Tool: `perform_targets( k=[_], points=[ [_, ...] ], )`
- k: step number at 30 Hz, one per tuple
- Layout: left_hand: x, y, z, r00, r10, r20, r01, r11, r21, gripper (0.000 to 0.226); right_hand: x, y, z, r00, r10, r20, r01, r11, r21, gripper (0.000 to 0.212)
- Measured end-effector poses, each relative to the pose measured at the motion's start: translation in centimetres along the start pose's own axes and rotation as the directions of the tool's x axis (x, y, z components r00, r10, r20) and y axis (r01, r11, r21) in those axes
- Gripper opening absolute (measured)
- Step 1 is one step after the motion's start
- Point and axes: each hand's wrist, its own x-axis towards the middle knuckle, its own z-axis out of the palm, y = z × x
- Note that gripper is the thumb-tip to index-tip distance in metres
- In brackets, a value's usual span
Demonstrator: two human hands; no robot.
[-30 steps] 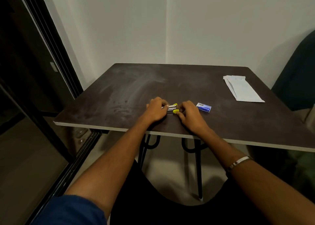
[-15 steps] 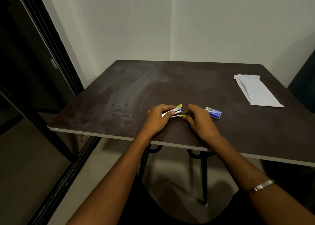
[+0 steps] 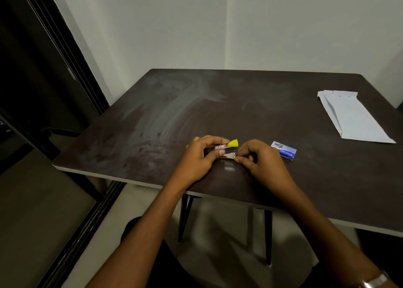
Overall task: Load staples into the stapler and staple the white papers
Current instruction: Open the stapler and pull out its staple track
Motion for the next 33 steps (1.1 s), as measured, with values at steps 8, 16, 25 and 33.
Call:
perform_targets(
  k=[8,16,25,33],
  points=[
    [-0.3,0.5,-0.7,1.000,-0.029,0.003,0.029,0.975,-0.220,0.026,-0.2,-0.3,-0.1,1.000,-0.019,0.014,0.019,1.000,-0.003,0.011],
    [-1.2,0.0,-1.1,0.990,-0.082,-0.114,0.028,0.910,-0.413,0.027,-0.4,-0.4,-0.2,1.000,0.014,-0.016,-0.014,1.000,-0.021,0.013],
    [-1.7,-0.2,-1.0,0.986,-0.075,-0.147,-0.001,0.885,-0.465,0.027,1.0,-4.0,-1.2,0.994,0.089,0.063,-0.077,0.982,-0.174,0.011],
    [-1.8,-0.2,-1.1,0.984,-0.082,-0.156,-0.004,0.872,-0.489,0.027,2.9,-8.1,1.4,0.993,-0.039,-0.114,0.059,0.982,0.179,0.023]
  ],
)
